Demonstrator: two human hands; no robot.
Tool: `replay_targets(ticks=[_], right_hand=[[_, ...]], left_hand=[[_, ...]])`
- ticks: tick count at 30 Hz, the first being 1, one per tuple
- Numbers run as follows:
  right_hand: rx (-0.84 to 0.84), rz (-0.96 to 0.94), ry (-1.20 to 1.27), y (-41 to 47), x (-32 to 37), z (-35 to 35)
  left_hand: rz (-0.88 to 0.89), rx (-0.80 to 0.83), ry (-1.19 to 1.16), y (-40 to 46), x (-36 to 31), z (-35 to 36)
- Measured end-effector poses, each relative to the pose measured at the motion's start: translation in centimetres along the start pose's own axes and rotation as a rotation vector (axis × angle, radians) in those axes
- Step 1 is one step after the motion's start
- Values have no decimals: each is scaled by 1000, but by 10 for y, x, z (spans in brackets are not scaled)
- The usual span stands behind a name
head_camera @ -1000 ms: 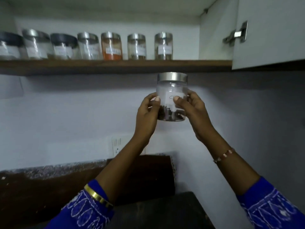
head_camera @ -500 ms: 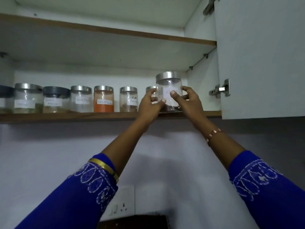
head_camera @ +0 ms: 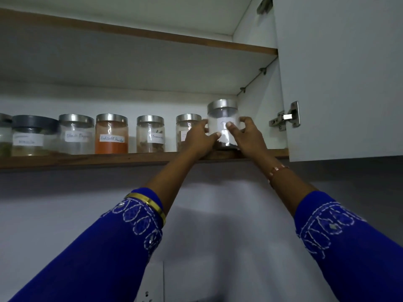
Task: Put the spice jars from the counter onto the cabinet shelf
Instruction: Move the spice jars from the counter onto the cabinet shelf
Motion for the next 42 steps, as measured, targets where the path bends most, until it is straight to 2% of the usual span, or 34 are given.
replay_targets(ticks=[2,7,11,20,24,27,31,33,36,38,42], right_hand=[[50,10,-91,4,-9,7],[81,9,-349,14,-16,20],[208,44,-497,26,-25,37],[376,110,-587,40,-38,53],[365,114,-616,41,-42,56],[279,79,-617,34,-38,51],[100,-80,-553,3,-18,34],[68,-153,-502,-16,-13,31],[121,-204,-493,-44,-13,37],[137,-196,-393,-67,-9,38],[136,-194,-241,-120,9,46]], left_hand=[[-16,43,122,7,7,6],[-163,196,200,24,28,20],[-211,340,321,31,38,32],[-203,379,444,49,53,39],[-143,344,534,47,48,39],[-92,265,547,38,38,36],[14,122,625,13,20,26],[120,47,644,-4,9,19],[255,-7,495,-36,0,7],[315,-16,408,-63,-2,-1],[268,-21,258,-128,13,-27]])
Point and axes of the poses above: each hand's wrist, its own y-axis towards the middle knuckle, its own z-axis out of the palm, x = y × z, the point moved 10 cm from there along y, towards the middle knuckle, and after that the axes turned 1 degree about z, right-handed, at the moved point
